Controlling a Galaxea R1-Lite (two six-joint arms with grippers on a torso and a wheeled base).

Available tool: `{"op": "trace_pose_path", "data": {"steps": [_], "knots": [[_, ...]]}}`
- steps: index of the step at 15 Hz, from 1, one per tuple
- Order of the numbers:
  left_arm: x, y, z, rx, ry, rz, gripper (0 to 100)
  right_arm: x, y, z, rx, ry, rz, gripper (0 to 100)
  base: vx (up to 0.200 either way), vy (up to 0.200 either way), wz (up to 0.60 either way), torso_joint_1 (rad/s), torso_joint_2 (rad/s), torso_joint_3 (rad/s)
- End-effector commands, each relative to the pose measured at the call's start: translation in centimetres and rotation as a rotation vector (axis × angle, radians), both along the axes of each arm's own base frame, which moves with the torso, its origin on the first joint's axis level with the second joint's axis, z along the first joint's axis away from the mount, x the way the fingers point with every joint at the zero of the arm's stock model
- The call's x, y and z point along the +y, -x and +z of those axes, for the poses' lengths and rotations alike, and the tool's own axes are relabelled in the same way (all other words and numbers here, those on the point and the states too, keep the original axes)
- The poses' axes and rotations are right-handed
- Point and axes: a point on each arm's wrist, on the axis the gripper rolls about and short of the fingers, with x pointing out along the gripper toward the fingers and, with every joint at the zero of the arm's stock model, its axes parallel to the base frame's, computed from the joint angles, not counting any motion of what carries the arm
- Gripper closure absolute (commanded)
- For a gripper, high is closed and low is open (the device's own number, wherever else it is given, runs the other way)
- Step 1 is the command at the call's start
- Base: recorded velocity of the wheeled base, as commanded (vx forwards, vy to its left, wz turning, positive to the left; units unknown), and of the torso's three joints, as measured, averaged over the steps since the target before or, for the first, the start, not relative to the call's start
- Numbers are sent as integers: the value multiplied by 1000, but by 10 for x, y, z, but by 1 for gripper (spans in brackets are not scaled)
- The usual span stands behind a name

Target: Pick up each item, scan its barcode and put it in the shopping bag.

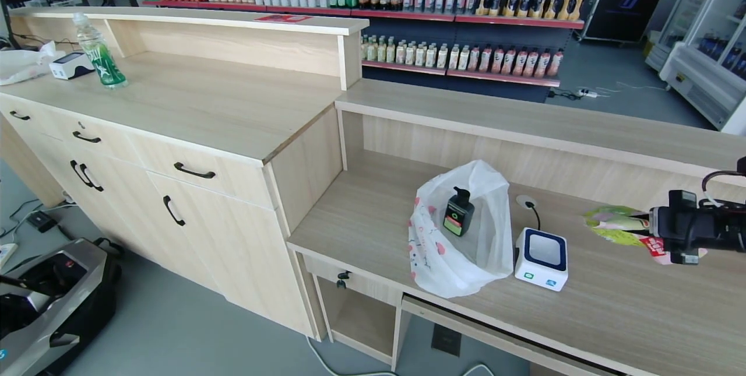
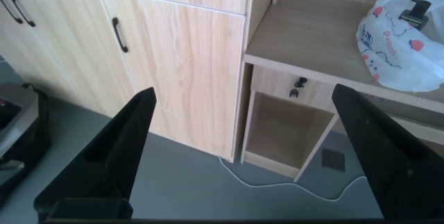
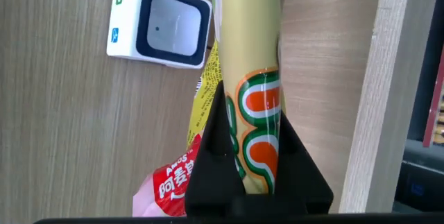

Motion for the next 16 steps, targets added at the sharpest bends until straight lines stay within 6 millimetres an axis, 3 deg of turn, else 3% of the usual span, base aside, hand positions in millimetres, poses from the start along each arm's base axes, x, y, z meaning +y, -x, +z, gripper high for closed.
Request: {"op": "trace_pose_path", "data": {"steps": [1, 7, 16], "knots": [[0, 0, 0, 1, 0, -1, 0, -2, -4, -10, 21, -12, 15, 100, 0, 0, 0, 0, 0, 0], [0, 0, 0, 1, 0, -1, 0, 1, -35, -21, 2, -37, 99, 100, 0, 0, 0, 0, 0, 0], [0, 0, 0, 1, 0, -1, 0, 7, -53, -27, -19, 22, 173, 100, 0, 0, 0, 0, 0, 0]]}}
